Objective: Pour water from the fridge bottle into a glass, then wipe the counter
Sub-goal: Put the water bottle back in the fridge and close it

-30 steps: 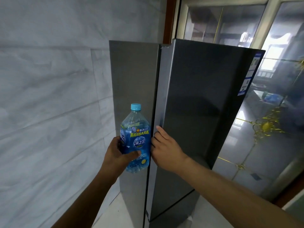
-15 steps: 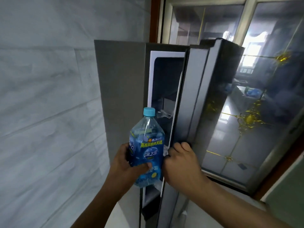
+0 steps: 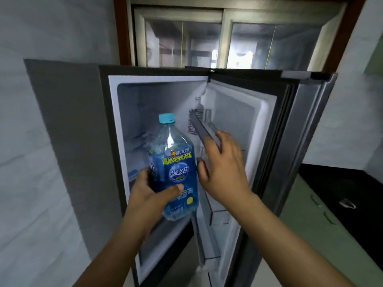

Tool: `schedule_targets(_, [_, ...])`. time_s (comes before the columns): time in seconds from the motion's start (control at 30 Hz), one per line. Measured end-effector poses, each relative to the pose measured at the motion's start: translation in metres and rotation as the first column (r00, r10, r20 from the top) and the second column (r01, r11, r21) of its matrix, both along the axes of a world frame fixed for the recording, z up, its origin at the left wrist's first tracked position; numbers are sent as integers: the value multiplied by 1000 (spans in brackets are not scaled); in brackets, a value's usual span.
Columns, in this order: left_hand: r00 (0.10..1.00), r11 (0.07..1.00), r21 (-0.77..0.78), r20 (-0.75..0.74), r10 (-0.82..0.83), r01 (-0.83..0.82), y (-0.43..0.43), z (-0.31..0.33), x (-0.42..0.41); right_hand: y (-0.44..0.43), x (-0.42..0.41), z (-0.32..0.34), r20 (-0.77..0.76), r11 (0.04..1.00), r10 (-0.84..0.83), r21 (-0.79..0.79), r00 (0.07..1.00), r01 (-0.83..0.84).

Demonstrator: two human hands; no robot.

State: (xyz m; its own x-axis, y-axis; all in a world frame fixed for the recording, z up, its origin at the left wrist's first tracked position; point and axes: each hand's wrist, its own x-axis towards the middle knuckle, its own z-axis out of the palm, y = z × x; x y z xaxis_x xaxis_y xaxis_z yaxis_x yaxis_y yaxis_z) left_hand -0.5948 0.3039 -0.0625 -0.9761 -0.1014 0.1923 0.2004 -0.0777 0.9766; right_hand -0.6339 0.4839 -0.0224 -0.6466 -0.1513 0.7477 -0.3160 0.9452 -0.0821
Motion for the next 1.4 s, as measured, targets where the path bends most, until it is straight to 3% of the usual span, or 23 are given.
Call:
schedule_targets(0.13, [999,999,-25,10,-40,41,18,1,-16,37,-20,17,4,958,-279,72,960,278])
schedule_targets(0.37, [994,998,-67,109,-9,16,34,-24,-37,152,-43,16,-116,973,-229,4,967,231])
schedule_targets(0.53, [987,990,-116,128,100,-85,57,-36,-62,241,-66,31,79,962,-274,20,958,274])
schedule_targets(0.67, [978,979,-143,125,165,-146,89,-42,-93,274,-99,52,323,884,-461,251,827,395])
schedule_targets(0.73, [973,971,-168,124,194,-173,106,-44,-108,271,-125,58,401,899,-427,280,810,335])
schedule_targets(0.9, [962,956,-176,98,254,-235,139,-46,-141,245,-210,53,417,969,-204,213,886,123])
schedule_targets(1.03, [940,924,-236,86,330,-303,139,-47,-169,212,-266,47,339,977,-67,214,938,-7])
schedule_targets(1.2, [916,893,-241,38,400,-380,109,-41,-216,206,-307,31,145,952,-43,305,988,-4])
schedule_targets(1.4, [871,852,-208,4,492,-480,48,-49,-299,228,-331,26,116,961,43,268,992,-73])
